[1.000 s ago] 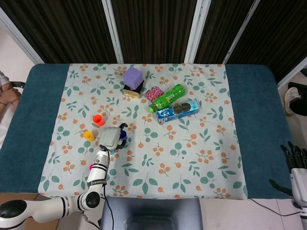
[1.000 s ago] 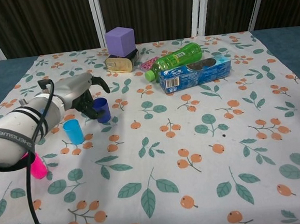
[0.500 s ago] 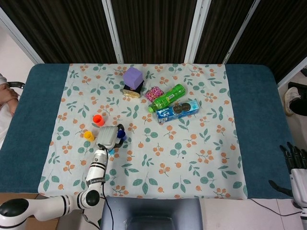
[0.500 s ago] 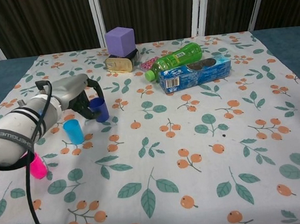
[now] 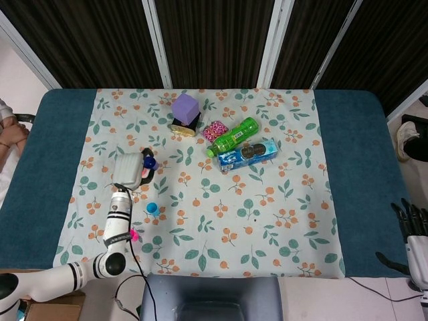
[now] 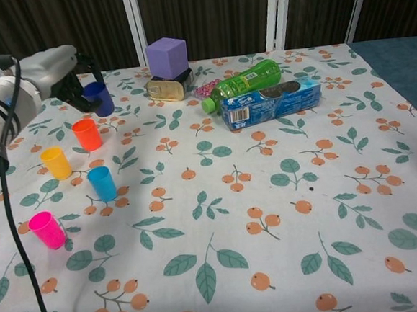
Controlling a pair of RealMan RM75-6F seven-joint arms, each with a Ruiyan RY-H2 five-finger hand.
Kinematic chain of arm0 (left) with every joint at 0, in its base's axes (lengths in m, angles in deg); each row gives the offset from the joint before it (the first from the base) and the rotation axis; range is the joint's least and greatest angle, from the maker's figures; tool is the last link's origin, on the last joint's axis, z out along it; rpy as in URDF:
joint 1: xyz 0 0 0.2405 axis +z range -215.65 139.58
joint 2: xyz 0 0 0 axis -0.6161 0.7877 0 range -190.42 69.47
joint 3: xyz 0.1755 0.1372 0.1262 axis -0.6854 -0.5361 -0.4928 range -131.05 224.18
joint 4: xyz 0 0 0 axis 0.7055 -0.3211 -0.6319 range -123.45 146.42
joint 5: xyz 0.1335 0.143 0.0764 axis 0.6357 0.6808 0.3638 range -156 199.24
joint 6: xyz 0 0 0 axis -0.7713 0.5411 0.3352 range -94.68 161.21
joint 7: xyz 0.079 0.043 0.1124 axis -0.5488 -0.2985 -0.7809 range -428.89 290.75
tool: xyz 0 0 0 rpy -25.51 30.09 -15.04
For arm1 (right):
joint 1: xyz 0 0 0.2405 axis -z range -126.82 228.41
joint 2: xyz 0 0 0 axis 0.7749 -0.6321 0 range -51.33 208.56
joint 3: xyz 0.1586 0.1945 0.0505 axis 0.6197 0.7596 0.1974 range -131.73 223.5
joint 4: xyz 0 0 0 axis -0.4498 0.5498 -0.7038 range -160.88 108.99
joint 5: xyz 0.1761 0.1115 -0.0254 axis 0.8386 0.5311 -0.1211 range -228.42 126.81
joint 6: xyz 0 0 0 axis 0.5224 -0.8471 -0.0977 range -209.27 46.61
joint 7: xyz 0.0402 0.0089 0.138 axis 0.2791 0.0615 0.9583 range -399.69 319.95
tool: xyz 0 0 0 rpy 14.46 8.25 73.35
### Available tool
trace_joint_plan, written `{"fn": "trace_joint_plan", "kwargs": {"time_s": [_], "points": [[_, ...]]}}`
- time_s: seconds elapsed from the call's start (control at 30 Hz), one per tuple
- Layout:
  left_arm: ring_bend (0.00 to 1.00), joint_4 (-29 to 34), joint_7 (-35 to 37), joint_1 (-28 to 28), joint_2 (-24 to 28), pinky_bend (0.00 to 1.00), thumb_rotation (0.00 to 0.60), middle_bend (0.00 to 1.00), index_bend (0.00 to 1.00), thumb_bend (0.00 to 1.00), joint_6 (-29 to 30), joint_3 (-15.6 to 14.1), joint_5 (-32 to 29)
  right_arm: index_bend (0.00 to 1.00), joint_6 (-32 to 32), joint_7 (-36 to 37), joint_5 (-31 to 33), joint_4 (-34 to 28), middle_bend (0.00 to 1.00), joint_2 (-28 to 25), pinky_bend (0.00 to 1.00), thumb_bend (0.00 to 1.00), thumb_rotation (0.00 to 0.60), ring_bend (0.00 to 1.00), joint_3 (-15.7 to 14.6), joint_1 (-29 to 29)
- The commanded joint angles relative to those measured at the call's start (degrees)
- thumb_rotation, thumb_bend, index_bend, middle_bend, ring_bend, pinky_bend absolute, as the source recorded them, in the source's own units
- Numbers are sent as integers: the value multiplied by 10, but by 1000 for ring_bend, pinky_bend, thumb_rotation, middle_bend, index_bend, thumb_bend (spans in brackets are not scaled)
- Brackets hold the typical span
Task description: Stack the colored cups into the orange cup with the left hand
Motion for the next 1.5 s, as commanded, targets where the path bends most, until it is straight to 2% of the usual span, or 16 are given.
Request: {"fn": "trace_joint_plan", "kwargs": {"time_s": [0.03, 0.33, 0.67, 0.73, 0.8, 0.97, 1.1, 1.17, 1.33, 1.5], "points": [[1000, -8, 1, 5, 14, 1000, 600, 1000, 526, 340, -5, 2, -15, 0, 1, -1, -1, 0, 0, 0, 0, 229, 600, 0, -1, 0], [1000, -58, 20, 8, 6, 1000, 600, 1000, 527, 338, -32, -21, -25, 0, 1, -3, 1, -1, 0, 1, 0, 229, 600, 0, 0, 0], [1000, -113, 40, -1, -21, 1000, 600, 1000, 522, 337, -49, -29, -23, 0, 1, 3, 1, -1, 0, -1, 0, 229, 600, 0, 0, 0], [1000, -124, 48, -1, -26, 1000, 600, 1000, 460, 339, -49, -31, -17, 0, 1, 3, 1, -1, 0, -1, 0, 229, 600, 0, 0, 0], [1000, -134, 53, -2, -30, 1000, 600, 1000, 343, 343, -48, -32, -10, 0, 1, 3, 1, -1, 0, -1, 0, 229, 600, 0, 0, 0], [1000, -140, 67, -1, -33, 1000, 600, 1000, 188, 344, -51, -32, -2, 0, -1, 4, 2, -1, 0, -2, 0, 229, 600, 0, 0, 1], [1000, -114, 62, 5, -20, 1000, 600, 1000, 26, 350, -51, -36, -2, 0, 0, 3, 2, 0, 0, -1, 0, 229, 600, 0, 0, 0], [1000, -95, 58, 8, -11, 1000, 600, 1000, 1, 351, -50, -36, -5, 0, 2, 2, 2, -1, 0, -1, 0, 230, 600, 0, 0, 0], [1000, -10, 63, 33, 32, 1000, 600, 1000, 23, 350, -29, -51, 17, 0, 0, 3, 0, -1, 0, -1, 0, 229, 600, 0, -1, 1], [1000, 90, 71, 74, 93, 1000, 600, 1000, 159, 350, -25, -86, 22, 0, 0, 1, -2, 0, 0, 0, 0, 229, 600, 0, -2, 1]]}}
